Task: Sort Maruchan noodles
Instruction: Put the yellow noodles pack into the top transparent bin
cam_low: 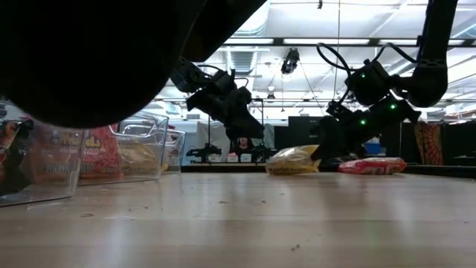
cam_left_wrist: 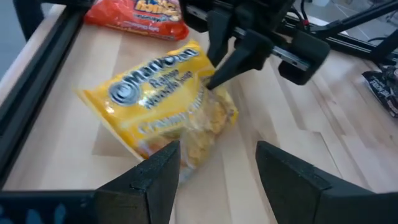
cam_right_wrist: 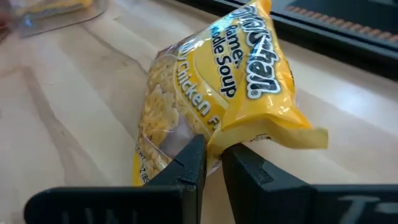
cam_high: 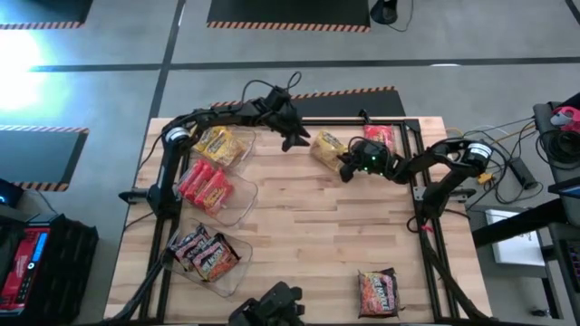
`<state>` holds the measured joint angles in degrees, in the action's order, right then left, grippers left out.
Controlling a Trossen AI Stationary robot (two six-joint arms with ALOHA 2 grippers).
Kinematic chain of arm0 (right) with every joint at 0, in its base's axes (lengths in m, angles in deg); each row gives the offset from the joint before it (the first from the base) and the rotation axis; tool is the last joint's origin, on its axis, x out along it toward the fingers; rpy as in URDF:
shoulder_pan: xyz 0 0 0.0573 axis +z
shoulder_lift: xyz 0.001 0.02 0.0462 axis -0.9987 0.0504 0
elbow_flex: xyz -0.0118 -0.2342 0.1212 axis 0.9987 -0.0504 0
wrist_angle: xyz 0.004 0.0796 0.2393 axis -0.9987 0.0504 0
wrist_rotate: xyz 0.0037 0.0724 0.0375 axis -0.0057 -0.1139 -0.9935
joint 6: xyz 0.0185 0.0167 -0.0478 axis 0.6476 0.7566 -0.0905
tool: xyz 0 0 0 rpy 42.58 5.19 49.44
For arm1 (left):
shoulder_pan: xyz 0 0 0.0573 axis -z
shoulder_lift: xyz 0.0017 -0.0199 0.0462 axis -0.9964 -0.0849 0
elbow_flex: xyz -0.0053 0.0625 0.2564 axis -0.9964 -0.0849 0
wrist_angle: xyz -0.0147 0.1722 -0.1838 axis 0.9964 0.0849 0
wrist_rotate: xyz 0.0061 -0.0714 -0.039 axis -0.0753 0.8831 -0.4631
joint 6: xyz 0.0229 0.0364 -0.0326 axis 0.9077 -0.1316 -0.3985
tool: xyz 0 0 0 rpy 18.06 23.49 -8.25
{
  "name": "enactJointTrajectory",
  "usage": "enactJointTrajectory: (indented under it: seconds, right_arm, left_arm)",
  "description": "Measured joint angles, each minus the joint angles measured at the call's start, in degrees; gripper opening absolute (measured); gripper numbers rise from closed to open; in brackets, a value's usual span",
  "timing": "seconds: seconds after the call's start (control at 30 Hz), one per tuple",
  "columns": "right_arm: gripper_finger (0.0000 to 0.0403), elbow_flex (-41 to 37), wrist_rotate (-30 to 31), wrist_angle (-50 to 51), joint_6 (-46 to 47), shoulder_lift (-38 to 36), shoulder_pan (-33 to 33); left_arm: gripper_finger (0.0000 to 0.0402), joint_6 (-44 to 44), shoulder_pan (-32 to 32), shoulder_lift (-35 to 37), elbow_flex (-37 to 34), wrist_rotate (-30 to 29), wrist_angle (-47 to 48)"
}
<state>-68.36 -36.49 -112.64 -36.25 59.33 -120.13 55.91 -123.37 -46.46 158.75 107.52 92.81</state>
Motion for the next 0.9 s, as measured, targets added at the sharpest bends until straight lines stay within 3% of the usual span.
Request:
enactJointTrajectory:
  seconds: [0.3,0.53,0.9]
  right_arm:
    - [0.004,2.0,0.0,1.0,-6.8,0.0,1.8]
    - [0.004,5.5,0.0,9.6,-11.7,0.0,1.8]
    - [0.004,12.0,-4.5,14.9,-21.1,0.0,3.3]
  left_arm:
    - [0.0218,1.4,-0.1,0.0,0.1,-0.4,-0.1]
    - [0.0248,9.1,0.6,0.0,0.1,-9.2,-1.8]
    - [0.0251,11.4,0.7,0.0,3.3,-9.2,0.9]
